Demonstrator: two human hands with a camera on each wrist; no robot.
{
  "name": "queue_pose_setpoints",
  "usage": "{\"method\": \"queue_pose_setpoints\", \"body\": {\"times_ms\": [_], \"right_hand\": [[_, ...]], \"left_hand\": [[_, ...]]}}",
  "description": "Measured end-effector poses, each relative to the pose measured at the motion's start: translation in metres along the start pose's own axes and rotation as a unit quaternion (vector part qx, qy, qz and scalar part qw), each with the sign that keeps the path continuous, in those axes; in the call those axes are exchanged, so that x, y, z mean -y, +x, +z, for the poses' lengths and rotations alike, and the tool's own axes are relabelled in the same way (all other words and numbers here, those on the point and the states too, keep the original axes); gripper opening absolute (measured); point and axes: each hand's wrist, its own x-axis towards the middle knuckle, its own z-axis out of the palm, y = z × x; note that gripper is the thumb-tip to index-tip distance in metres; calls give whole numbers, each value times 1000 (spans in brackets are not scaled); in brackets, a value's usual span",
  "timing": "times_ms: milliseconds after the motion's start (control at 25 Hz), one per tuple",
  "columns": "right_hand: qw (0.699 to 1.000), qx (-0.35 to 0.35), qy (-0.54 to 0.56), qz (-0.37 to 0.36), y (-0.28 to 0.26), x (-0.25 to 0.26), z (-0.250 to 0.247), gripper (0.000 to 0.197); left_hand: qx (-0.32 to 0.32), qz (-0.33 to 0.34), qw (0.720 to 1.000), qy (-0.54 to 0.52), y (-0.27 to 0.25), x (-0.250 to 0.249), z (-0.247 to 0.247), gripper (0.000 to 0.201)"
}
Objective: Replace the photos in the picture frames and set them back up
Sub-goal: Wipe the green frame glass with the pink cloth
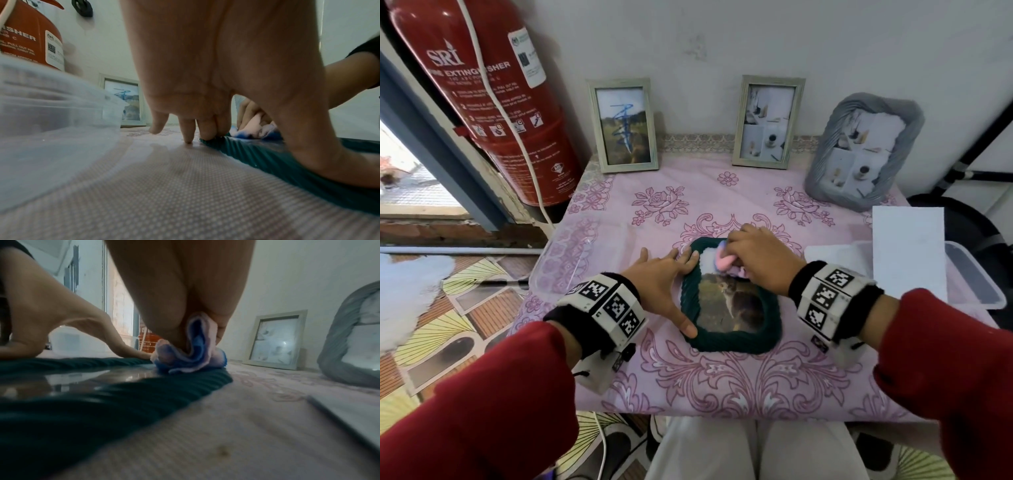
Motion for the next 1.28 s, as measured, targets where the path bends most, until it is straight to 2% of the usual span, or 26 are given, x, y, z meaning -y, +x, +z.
{"method": "queue_pose_setpoints", "body": {"times_ms": [160, 280, 400, 560, 720, 920, 1000, 1080, 1280], "right_hand": [[998, -11, 20, -65, -17, 40, 2, 7], [991, -6, 73, -114, -48, 47, 8, 13], [991, -12, 40, -131, -79, 31, 12, 15], [992, -37, -54, -107, -86, 5, 10, 16], [994, -31, -78, -69, -53, -4, 1, 12], [998, -6, -65, 7, -7, 2, -5, 23], [1000, -2, -21, -9, -2, 18, -4, 20], [999, -9, -26, -38, -8, 35, -4, 13], [990, -16, 2, -138, -56, 39, 7, 23]], "left_hand": [[3, -15, 1000, 13, 0, -2, 0, 133], [6, -17, 1000, 12, -2, -3, 0, 132], [10, -13, 1000, 8, -4, -4, -3, 130], [12, -8, 1000, 3, -4, -3, -2, 129], [10, -5, 1000, -13, -4, -3, 0, 129], [11, -7, 1000, -10, -2, -3, 0, 131], [10, -10, 1000, -4, -1, -3, -1, 131], [12, -13, 1000, -4, -1, -3, 0, 131], [11, -12, 1000, -12, -3, -1, 1, 131]]}}
